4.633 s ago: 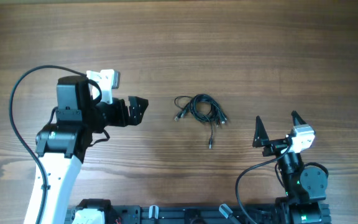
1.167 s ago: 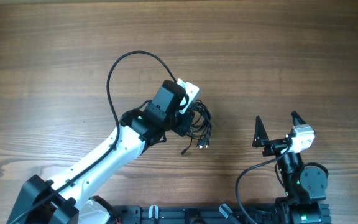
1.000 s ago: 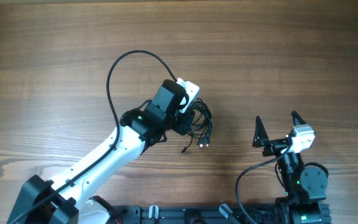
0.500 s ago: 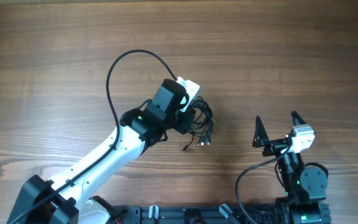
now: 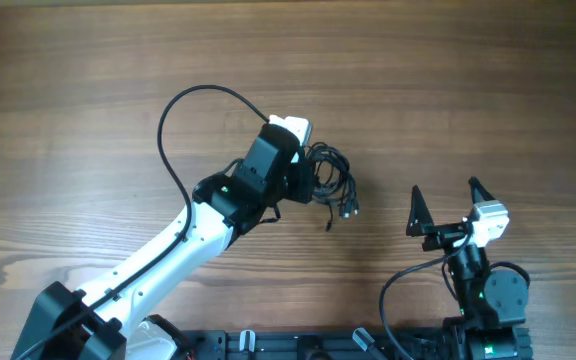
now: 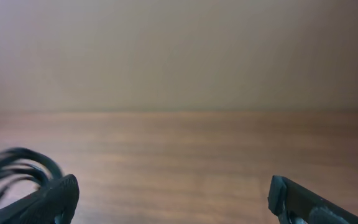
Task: Untangle cables
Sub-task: 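Grasp the cable bundle with the left gripper and lift it, then move the right gripper toward the held bundle, then grasp a cable strand from the bundle with the right gripper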
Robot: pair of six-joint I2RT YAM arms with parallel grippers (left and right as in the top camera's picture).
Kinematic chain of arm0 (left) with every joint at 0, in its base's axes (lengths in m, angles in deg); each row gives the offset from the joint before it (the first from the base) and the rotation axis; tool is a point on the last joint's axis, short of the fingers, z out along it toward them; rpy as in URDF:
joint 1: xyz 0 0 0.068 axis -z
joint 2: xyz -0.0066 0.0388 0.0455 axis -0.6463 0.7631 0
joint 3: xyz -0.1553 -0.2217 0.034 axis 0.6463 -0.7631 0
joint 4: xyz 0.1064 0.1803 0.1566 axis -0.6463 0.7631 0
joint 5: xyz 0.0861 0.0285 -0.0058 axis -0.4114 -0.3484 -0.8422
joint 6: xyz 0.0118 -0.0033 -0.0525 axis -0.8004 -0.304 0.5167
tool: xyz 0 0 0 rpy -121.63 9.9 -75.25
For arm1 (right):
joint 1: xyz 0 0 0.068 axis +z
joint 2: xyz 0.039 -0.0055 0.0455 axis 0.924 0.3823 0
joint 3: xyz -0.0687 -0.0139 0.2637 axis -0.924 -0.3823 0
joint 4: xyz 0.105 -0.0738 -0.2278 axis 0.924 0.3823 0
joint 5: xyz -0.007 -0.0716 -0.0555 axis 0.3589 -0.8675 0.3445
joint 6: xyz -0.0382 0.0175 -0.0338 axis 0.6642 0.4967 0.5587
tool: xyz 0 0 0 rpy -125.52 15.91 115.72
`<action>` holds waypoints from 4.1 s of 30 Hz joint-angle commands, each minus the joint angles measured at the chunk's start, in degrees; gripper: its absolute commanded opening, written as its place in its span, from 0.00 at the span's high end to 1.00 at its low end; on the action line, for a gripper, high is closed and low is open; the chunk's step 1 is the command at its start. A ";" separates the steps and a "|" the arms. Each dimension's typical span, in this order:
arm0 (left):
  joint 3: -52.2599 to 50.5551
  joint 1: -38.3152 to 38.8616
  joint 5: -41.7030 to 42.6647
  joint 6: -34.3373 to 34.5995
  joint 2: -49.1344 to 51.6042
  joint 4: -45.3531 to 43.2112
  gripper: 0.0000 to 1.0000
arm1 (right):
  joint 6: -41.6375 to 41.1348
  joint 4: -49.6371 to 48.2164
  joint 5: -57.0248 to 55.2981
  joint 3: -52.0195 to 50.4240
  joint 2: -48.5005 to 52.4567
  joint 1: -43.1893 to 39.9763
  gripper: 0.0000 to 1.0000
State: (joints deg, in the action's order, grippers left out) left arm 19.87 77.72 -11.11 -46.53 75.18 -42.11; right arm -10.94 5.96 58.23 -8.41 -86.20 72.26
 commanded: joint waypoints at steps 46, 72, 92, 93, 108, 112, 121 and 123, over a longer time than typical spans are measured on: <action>0.59 -3.17 20.55 -4.17 -1.60 -11.78 0.96 | -4.15 22.49 25.79 38.29 54.62 1.40 0.36; 0.59 -3.23 1.33 -4.13 -1.57 -10.75 0.93 | -4.55 17.81 58.23 38.29 60.61 5.81 0.96; 0.59 -3.74 8.09 -3.32 -2.14 -10.14 0.96 | -15.74 14.25 37.44 38.32 60.63 4.90 0.48; 0.59 -4.74 7.96 -3.30 -2.75 -10.12 0.96 | -18.93 17.00 29.22 38.32 60.63 4.57 0.35; 0.59 -5.55 12.81 -3.10 -4.70 -4.90 0.96 | -9.94 17.64 32.68 38.32 60.63 4.31 0.23; 0.59 -4.26 2.12 -3.04 -2.16 -3.21 0.96 | -0.96 21.14 33.27 38.32 60.61 4.31 0.24; 0.59 -3.96 -0.22 -3.06 1.84 -5.60 0.96 | 2.86 21.46 30.60 38.32 60.61 4.31 0.27; 0.59 -3.61 3.10 -3.06 1.79 -7.43 0.96 | 4.28 21.40 32.68 38.32 60.61 4.31 0.31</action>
State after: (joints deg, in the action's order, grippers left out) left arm 20.02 73.39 -10.76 -49.72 76.93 -47.38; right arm -9.56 27.71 87.78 29.12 -25.37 76.69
